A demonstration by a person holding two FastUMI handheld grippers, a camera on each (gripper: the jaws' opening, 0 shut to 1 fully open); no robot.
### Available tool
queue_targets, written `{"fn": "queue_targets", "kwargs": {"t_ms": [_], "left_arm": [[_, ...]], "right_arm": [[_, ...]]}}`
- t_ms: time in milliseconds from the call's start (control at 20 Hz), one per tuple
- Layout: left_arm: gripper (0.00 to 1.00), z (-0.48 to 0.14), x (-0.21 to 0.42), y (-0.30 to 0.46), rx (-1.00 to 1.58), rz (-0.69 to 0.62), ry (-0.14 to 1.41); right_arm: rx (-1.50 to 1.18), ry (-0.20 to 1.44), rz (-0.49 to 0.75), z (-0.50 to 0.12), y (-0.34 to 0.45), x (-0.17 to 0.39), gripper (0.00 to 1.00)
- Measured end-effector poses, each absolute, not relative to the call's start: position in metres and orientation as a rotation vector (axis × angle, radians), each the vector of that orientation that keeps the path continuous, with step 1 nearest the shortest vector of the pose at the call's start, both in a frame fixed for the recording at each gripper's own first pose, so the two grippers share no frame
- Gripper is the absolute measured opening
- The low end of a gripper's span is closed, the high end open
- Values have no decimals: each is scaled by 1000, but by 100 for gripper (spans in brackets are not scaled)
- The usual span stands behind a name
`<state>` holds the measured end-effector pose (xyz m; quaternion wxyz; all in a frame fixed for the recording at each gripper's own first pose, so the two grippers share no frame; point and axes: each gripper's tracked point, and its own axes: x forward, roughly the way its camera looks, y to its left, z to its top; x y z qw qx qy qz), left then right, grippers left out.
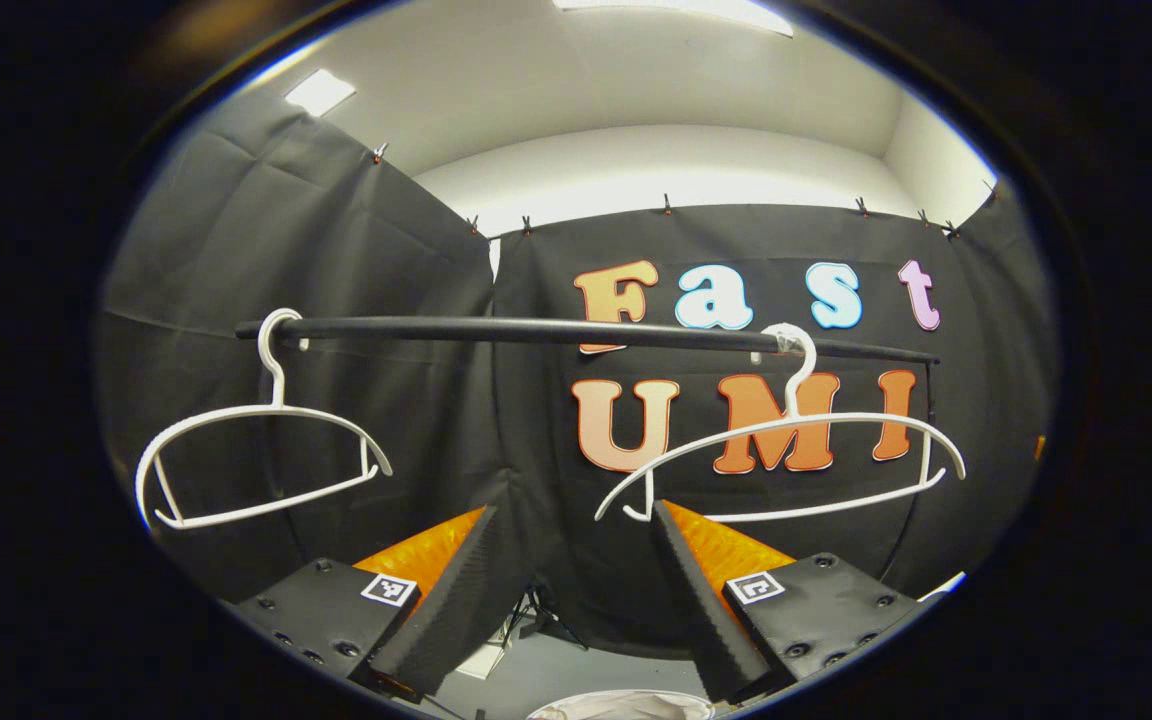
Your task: Grasp the clothes on the hanger with both hands and then place them into the laundry hamper below.
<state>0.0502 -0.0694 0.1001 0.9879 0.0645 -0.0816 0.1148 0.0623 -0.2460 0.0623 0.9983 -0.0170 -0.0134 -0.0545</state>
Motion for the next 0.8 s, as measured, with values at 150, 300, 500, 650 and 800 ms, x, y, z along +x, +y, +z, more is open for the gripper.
{"fn": "queue_targets", "kwargs": {"t_ms": [150, 300, 500, 650, 800], "left_arm": [[94, 103, 47, -74, 132, 233, -165], [94, 104, 45, -77, 126, 235, -166], [94, 104, 41, -79, 135, 242, -165], [94, 106, 36, -80, 135, 242, -170], [97, 108, 32, -79, 140, 249, -171]], "right_arm": [[-33, -24, -106, 61, -251, 59, 94], [-31, -25, -108, 60, -258, 54, 94], [-27, -27, -107, 61, -263, 51, 94], [-30, -26, -101, 61, -263, 50, 94], [-32, -26, -95, 60, -262, 49, 94]]}}
